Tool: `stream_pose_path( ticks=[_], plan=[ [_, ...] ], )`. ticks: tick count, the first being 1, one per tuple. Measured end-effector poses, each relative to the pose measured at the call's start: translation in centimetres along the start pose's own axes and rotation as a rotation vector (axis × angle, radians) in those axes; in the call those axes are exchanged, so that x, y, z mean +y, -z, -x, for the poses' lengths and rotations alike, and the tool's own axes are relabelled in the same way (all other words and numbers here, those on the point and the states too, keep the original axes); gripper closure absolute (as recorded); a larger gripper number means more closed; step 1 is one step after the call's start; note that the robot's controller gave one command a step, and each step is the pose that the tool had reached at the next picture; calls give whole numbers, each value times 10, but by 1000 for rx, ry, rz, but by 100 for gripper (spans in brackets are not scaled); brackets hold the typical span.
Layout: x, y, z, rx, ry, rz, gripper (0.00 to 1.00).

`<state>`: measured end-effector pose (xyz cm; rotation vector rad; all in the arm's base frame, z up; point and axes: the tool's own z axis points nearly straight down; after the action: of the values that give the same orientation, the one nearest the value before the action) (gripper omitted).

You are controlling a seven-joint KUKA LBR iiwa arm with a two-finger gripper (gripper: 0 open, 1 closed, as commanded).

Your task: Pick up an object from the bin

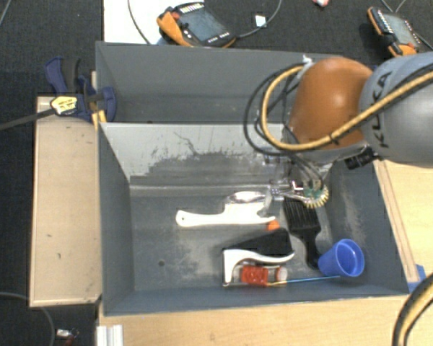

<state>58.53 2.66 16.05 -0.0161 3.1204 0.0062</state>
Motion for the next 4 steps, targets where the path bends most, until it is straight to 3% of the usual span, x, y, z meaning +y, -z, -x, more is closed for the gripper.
stream_pose_path(
  ticks=[1,2,3,4],
  plan=[
    [97,-61,-10,13,135,1,0],
    [45,-90,1,-1,261,-5,0],
    [35,-89,-10,11,193,2,100],
    [35,-89,-10,11,191,2,100]
  ],
)
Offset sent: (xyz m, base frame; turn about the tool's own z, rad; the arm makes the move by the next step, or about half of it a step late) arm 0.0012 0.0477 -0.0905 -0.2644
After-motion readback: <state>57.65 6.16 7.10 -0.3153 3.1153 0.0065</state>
